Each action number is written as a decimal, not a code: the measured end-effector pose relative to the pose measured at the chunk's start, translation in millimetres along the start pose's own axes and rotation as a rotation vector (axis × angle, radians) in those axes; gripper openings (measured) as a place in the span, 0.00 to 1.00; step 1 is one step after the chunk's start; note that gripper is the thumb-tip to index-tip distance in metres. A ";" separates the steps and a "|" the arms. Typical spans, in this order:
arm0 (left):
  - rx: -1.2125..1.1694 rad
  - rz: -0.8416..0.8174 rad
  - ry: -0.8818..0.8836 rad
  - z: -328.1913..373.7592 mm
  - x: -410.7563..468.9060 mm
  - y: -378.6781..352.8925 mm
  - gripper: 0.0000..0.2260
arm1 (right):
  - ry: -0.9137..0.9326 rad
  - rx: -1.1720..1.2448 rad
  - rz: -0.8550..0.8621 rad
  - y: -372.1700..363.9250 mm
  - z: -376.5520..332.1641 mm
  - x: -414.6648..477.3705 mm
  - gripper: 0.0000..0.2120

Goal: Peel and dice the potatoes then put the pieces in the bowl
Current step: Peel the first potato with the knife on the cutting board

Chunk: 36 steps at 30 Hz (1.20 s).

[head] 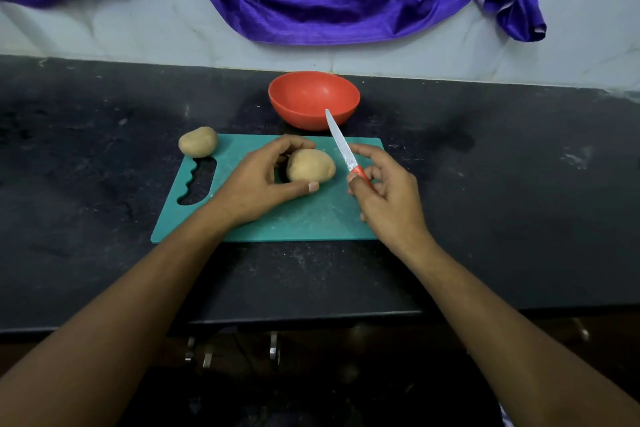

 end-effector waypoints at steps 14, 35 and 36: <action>-0.037 -0.022 -0.009 -4.8 -1.0 -0.2 0.24 | -0.028 -0.210 -0.126 16.2 -32.3 5.7 0.18; -0.294 -0.013 0.120 8.8 -25.0 5.4 0.26 | -0.311 0.016 -0.232 -8.1 -13.1 -15.1 0.05; -0.308 -0.008 0.113 9.3 -26.0 6.0 0.27 | -0.308 -0.002 -0.250 -11.2 -14.2 -14.1 0.10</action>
Point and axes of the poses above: each hand's wrist, its own x-axis towards the middle knuckle, its own y-axis out of the back of the hand, z = x × y, the point moved 7 cm from there along x, towards the middle knuckle, and after that the axes turned 13 degrees about z, right-handed, at the moved point
